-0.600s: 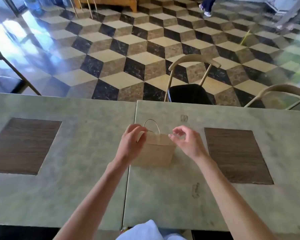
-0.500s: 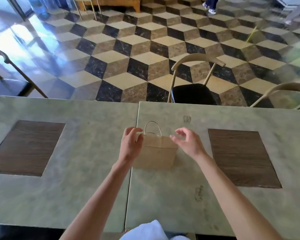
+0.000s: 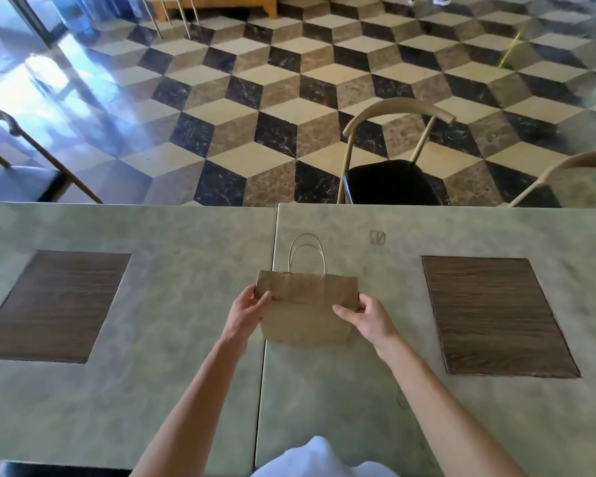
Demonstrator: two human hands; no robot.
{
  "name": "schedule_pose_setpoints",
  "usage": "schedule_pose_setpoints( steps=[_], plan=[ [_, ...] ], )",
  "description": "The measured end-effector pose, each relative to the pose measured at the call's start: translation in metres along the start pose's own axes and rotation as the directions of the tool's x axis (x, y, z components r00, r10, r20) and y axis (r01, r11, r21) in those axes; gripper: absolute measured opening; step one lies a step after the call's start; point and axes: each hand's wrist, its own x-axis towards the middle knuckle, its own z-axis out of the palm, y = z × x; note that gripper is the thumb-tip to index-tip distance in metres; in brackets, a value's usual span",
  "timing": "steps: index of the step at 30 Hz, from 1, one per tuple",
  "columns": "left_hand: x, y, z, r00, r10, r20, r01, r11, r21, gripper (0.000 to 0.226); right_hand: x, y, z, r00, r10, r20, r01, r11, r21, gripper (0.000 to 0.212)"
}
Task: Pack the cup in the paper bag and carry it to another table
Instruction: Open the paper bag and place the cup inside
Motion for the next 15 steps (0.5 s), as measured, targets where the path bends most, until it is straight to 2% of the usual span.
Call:
schedule_pose_setpoints(
  steps=[3,5,9,15],
  plan=[
    [0.002,-0.006,-0.009,0.996,0.068,-0.052,-0.066,0.996,0.055,0.016,-0.005,0.002,0.008,0.982,-0.137,-0.132,0.109,0.974,-0.200,0.031],
    [0.002,-0.004,-0.012,0.986,0.135,-0.100,-0.123,0.985,0.123,0.025,-0.012,-0.004,0.012,0.954,-0.238,-0.181,0.180,0.940,-0.290,0.023],
    [-0.001,0.003,-0.012,0.935,0.307,-0.178,-0.249,0.925,0.287,0.043,-0.025,-0.011,0.016,0.949,-0.258,-0.184,0.197,0.935,-0.295,0.018],
    [-0.025,-0.013,-0.025,0.824,0.552,-0.130,-0.444,0.771,0.455,0.038,-0.053,-0.002,0.022,0.882,-0.414,-0.226,0.302,0.864,-0.402,0.014]
  ],
)
